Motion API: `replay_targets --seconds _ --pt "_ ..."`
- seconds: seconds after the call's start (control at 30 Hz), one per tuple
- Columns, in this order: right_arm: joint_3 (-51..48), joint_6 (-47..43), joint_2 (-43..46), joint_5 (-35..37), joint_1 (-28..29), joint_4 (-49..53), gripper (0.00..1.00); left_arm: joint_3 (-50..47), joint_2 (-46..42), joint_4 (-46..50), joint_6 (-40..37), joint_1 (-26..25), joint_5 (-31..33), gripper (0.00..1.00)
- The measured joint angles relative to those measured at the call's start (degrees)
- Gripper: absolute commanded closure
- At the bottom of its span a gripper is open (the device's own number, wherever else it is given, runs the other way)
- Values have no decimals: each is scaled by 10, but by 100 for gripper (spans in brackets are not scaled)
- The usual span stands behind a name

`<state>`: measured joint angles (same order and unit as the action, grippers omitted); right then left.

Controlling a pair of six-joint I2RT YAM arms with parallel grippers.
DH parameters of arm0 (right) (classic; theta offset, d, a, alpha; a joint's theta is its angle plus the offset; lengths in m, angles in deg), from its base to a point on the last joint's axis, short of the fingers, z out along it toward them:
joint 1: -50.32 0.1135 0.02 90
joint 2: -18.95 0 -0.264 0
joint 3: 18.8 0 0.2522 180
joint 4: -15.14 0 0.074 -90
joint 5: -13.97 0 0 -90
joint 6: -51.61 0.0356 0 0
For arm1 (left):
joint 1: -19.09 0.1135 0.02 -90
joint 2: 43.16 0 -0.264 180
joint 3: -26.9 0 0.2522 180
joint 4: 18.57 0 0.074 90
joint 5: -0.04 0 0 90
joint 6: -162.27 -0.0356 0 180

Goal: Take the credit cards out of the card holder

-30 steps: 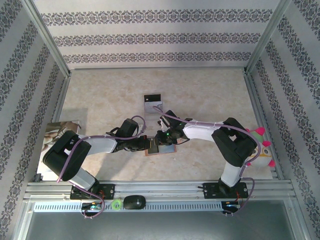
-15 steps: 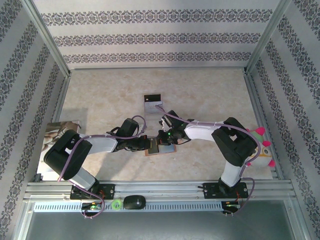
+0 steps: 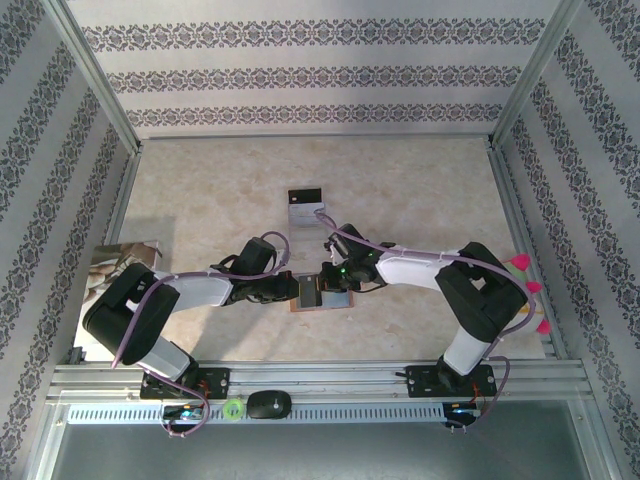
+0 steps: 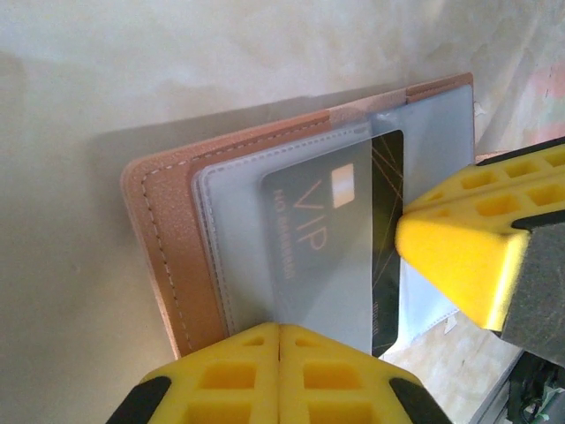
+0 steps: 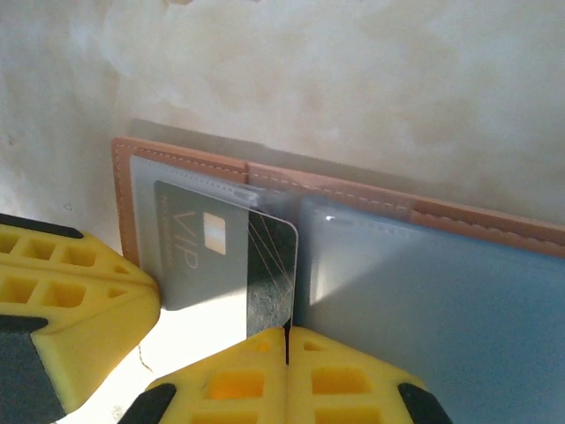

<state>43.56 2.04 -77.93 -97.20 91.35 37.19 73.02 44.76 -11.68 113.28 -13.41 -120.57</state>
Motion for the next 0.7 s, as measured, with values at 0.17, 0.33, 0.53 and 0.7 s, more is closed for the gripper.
replay_targets --seconds 0.17,0.33,0.53,0.7 --pt "-3 -1 24 31 0 30 100 0 3 -1 0 2 -4 100" --pt "-3 -3 61 62 4 64 100 0 5 -4 0 3 -9 100" --pt "23 -11 68 119 32 127 100 0 7 -6 0 4 -11 100" --pt "54 -20 71 156 59 164 100 0 9 -9 0 4 -14 100"
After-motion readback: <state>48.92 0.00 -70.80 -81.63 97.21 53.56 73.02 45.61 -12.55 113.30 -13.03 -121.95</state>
